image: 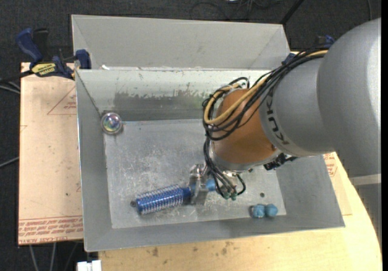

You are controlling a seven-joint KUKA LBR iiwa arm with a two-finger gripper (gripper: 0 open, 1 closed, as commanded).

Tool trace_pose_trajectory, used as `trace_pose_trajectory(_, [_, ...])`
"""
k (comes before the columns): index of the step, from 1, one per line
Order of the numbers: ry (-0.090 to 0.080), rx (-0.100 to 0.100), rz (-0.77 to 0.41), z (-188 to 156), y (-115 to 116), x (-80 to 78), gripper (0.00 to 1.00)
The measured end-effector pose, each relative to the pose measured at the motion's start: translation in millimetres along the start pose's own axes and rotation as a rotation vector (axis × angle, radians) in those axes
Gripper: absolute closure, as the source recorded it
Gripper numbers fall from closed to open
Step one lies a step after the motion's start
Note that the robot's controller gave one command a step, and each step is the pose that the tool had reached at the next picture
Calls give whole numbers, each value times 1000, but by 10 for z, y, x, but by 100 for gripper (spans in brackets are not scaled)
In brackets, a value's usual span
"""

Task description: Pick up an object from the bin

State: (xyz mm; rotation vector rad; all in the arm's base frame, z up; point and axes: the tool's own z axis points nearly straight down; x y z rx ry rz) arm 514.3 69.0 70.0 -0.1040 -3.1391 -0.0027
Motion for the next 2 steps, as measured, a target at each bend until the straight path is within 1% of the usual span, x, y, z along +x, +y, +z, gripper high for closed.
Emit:
trace_pose_trajectory(1, [-9,-1,-32,-1229,48,-83,100])
trace_pose_trajectory(2, [-10,-1,76,-2303,100,79,100])
